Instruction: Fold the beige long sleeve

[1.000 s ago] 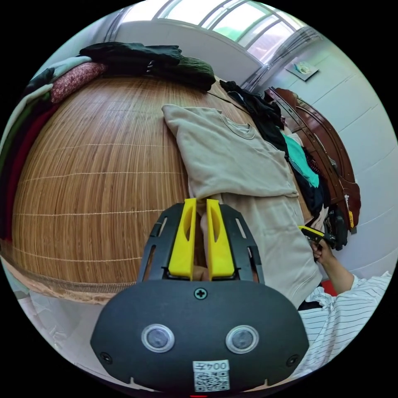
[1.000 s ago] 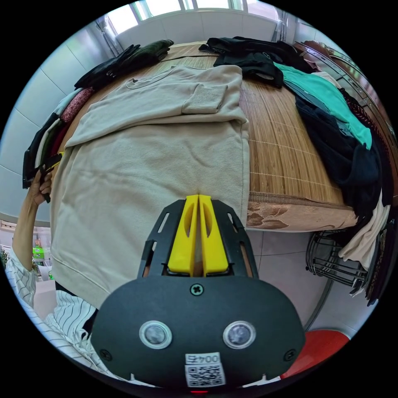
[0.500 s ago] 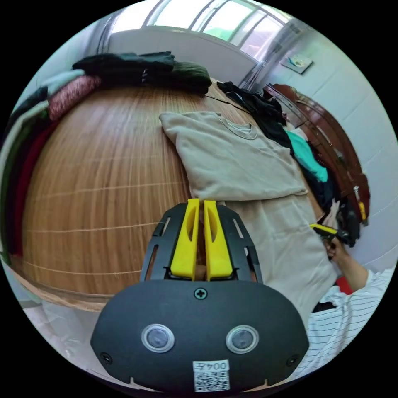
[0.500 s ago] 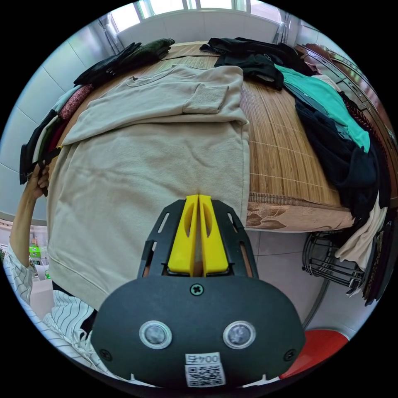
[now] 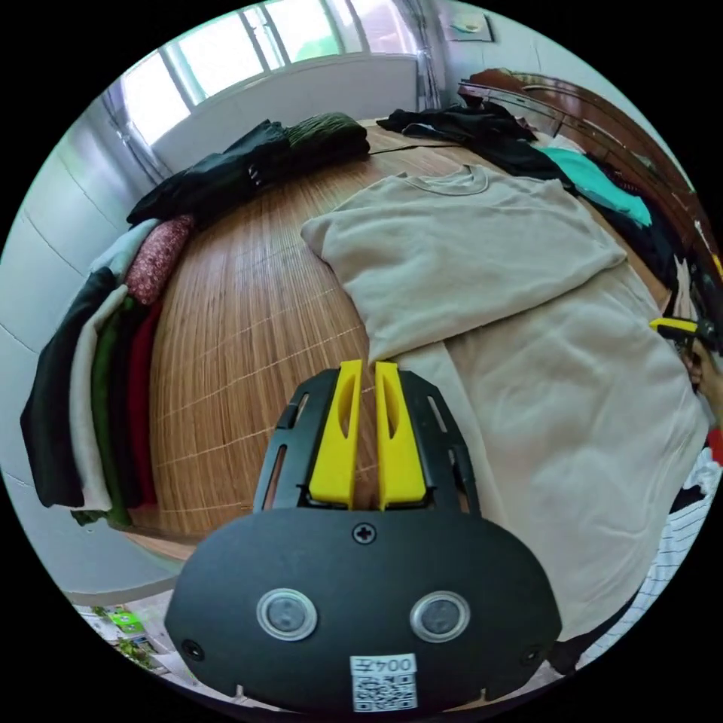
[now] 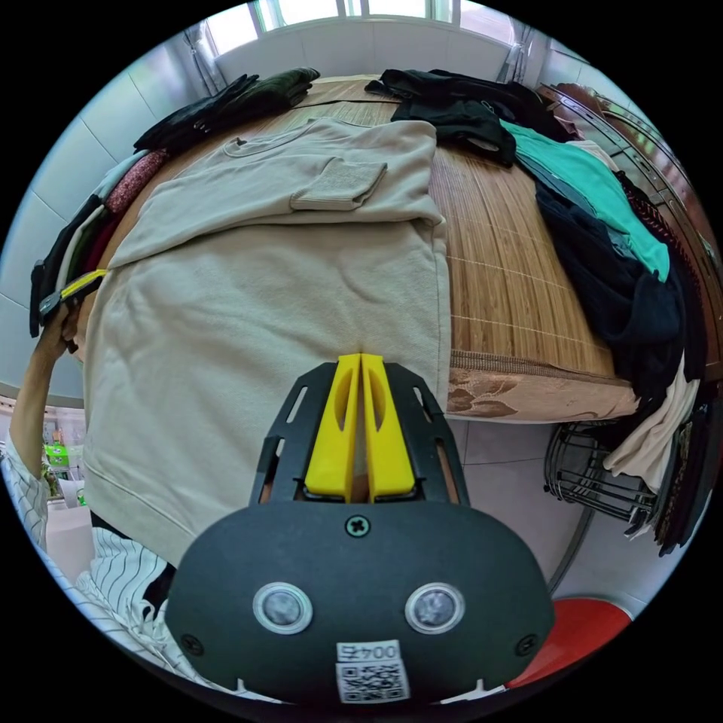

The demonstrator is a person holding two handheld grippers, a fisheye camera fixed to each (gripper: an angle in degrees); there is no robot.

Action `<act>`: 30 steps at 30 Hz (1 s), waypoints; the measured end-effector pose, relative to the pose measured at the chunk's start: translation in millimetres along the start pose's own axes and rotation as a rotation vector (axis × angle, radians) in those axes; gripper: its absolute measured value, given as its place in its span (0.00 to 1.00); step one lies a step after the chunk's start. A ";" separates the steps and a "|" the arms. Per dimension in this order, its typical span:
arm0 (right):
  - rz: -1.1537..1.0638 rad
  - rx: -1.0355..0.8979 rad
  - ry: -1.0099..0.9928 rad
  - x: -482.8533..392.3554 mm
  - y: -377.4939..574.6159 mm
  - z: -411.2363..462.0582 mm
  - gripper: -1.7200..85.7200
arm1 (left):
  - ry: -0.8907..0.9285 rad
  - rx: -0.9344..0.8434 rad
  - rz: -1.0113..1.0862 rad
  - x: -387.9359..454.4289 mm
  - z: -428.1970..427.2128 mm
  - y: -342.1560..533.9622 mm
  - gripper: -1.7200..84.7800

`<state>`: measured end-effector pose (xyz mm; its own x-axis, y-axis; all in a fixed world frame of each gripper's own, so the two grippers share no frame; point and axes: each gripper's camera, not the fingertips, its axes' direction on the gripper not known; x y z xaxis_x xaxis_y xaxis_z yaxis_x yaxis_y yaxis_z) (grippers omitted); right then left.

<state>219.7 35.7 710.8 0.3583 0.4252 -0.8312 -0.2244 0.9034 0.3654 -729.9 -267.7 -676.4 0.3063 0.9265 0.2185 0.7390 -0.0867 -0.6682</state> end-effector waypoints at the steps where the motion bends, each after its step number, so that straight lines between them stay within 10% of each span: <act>1: 0.001 0.000 -0.002 0.4 -0.3 -0.3 0.01 | 0.046 -0.010 -0.033 -5.9 -5.0 5.0 0.03; 9: 0.004 0.002 -0.007 2.9 -1.6 -3.0 0.01 | 0.429 0.046 -0.338 -30.7 -18.1 51.4 0.05; 23: 0.000 0.002 0.007 8.0 -4.1 -9.8 0.01 | 0.487 -0.003 -0.487 59.5 74.3 37.9 0.09; 30: 0.000 0.001 0.004 14.9 -5.2 -13.6 0.01 | 0.089 0.093 -0.209 172.1 17.2 26.4 0.04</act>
<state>213.9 36.6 690.8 0.3548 0.4254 -0.8326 -0.2241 0.9032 0.3660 -668.0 -104.2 -668.6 0.2072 0.8844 0.4181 0.7349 0.1415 -0.6633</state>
